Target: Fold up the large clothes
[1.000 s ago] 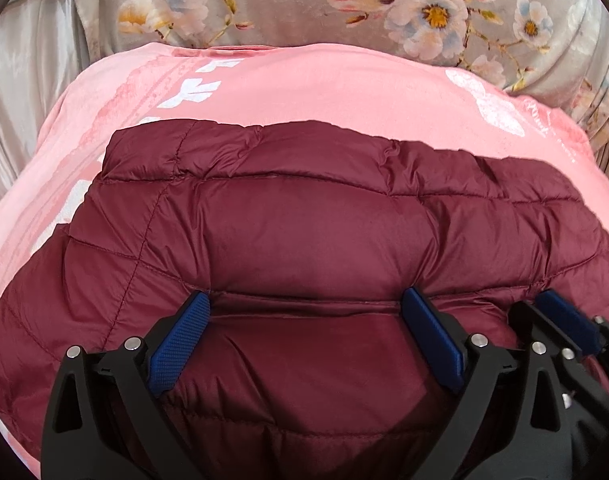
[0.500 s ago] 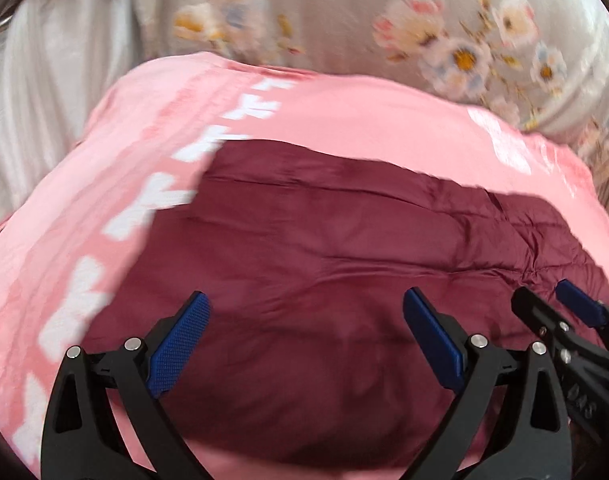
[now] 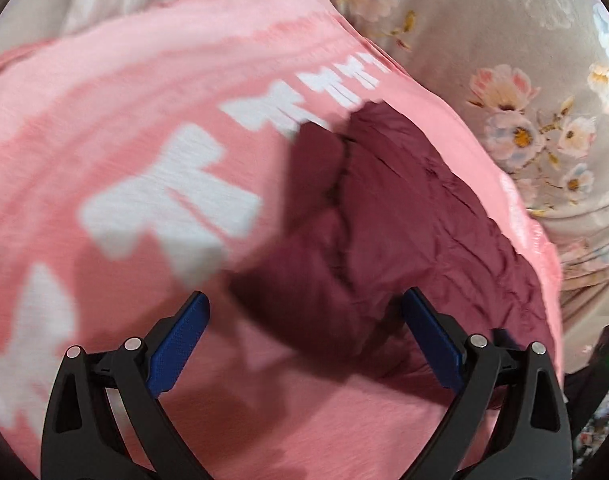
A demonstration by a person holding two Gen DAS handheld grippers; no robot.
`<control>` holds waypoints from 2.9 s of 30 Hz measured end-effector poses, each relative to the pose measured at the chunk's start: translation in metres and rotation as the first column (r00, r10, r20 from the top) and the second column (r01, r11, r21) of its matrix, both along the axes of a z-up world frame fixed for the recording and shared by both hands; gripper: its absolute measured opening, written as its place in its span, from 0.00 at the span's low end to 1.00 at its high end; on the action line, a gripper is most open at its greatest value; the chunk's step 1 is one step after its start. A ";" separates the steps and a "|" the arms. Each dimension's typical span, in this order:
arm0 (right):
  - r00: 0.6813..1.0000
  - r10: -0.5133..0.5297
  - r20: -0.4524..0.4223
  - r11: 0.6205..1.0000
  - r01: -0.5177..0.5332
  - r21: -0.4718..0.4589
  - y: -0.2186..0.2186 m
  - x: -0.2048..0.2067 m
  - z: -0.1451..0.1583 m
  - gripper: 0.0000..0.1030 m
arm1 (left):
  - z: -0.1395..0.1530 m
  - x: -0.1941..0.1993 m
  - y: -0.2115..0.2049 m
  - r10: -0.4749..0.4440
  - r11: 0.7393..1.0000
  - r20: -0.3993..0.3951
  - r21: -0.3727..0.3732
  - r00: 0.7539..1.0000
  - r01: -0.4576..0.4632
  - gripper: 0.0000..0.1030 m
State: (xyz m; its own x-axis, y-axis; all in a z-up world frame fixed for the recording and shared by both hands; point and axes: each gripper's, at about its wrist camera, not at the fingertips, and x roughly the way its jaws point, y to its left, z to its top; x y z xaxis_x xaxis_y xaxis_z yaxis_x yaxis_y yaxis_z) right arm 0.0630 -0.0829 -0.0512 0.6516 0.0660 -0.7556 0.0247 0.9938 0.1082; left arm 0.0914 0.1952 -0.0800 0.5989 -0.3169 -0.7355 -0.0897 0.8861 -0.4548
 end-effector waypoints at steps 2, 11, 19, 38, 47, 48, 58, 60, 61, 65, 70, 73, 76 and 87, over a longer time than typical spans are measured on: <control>1.000 -0.001 -0.004 1.000 0.001 0.004 0.000 0.000 -0.004 0.17 | -0.005 0.010 -0.009 -0.010 0.999 -0.001 -0.048 1.000 0.010 0.91; 1.000 -0.002 0.000 1.000 0.002 0.003 -0.004 0.004 -0.011 0.17 | 0.032 0.019 -0.045 -0.100 0.992 0.064 -0.073 0.993 0.105 0.23; 0.999 -0.036 0.020 0.996 0.034 0.087 -0.041 -0.043 0.022 0.09 | 0.117 -0.011 -0.088 -0.254 0.967 0.251 0.040 0.934 0.252 0.17; 0.997 -0.077 0.010 0.961 0.072 0.266 -0.095 -0.077 0.017 0.06 | 0.172 -0.046 -0.250 -0.575 0.818 0.327 0.191 0.750 0.543 0.16; 0.949 -0.310 -0.054 0.932 0.315 0.178 -0.173 -0.146 0.016 0.06 | 0.111 -0.044 -0.345 -0.680 0.730 0.150 0.220 0.717 0.647 0.16; 0.942 -0.329 -0.062 0.928 0.334 0.163 -0.179 -0.153 0.014 0.06 | 0.103 -0.044 -0.354 -0.688 0.721 0.127 0.224 0.714 0.655 0.16; 0.895 -0.430 -0.117 0.879 0.445 0.171 -0.219 -0.172 0.002 0.06 | 0.042 -0.053 -0.410 -0.714 0.666 -0.007 0.301 0.700 0.683 0.16; 0.889 -0.443 -0.115 0.873 0.457 0.171 -0.230 -0.172 0.001 0.06 | 0.034 -0.056 -0.415 -0.712 0.662 -0.013 0.320 0.702 0.678 0.16; 0.887 -0.448 -0.116 0.870 0.462 0.171 -0.232 -0.172 0.000 0.06 | 0.031 -0.057 -0.417 -0.712 0.659 -0.014 0.333 0.702 0.675 0.16; 0.881 -0.457 -0.125 0.865 0.473 0.169 -0.242 -0.165 -0.003 0.06 | 0.023 -0.062 -0.424 -0.710 0.650 -0.013 0.372 0.704 0.663 0.17; 0.878 -0.461 -0.126 0.865 0.477 0.159 -0.238 -0.175 0.002 0.07 | 0.041 -0.064 -0.412 -0.717 0.671 -0.022 0.245 0.696 0.699 0.36; 0.874 -0.472 -0.112 0.862 0.484 0.147 -0.241 -0.178 0.008 0.07 | 0.070 -0.066 -0.396 -0.720 0.684 0.016 0.185 0.694 0.705 0.40; 0.874 -0.478 -0.092 0.862 0.486 0.145 -0.245 -0.176 0.019 0.07 | 0.104 -0.067 -0.376 -0.699 0.711 0.086 0.191 0.710 0.677 0.48; 0.910 -0.399 0.117 0.906 0.371 0.205 -0.241 -0.095 0.117 0.08 | 0.148 0.011 -0.310 -0.506 0.844 0.132 0.277 0.852 0.458 0.53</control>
